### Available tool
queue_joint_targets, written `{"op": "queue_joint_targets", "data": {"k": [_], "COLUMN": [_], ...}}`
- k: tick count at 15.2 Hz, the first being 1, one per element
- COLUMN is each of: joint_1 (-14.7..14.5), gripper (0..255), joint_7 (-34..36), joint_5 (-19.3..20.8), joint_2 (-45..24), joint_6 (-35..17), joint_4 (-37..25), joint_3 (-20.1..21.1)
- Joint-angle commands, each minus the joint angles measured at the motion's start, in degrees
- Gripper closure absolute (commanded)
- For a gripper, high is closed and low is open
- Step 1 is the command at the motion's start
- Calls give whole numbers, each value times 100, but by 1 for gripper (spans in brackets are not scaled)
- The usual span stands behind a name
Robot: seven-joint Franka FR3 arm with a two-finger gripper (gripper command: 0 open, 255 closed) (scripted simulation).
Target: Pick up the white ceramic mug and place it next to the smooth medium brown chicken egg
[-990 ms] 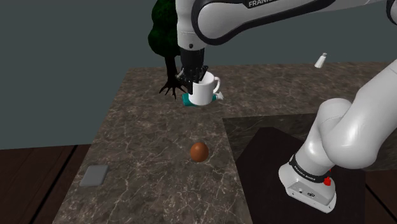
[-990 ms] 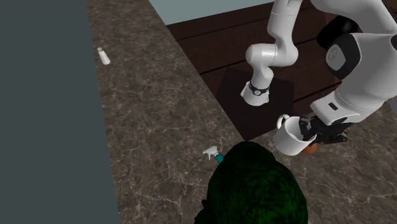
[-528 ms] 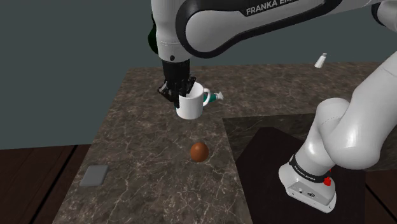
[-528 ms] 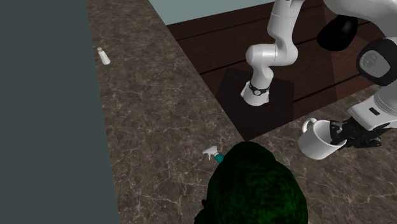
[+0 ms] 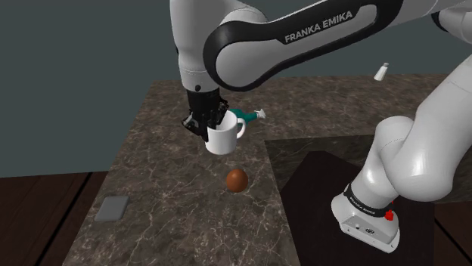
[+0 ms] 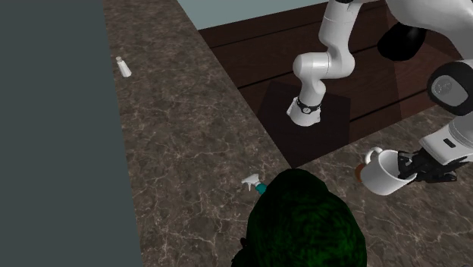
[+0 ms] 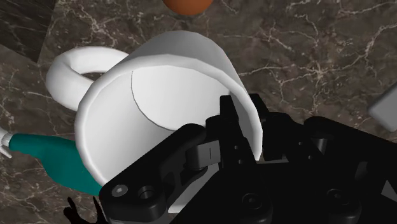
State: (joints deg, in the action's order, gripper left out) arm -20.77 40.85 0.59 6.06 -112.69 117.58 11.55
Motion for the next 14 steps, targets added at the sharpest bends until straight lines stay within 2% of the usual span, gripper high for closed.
{"op": "queue_joint_targets", "data": {"k": [1, 14], "joint_1": [-1, -4], "gripper": [255, 255], "joint_7": [10, 97], "joint_5": [9, 97], "joint_2": [-36, -375], "joint_6": [-150, -1138], "joint_4": [110, 767], "joint_3": [4, 23]}}
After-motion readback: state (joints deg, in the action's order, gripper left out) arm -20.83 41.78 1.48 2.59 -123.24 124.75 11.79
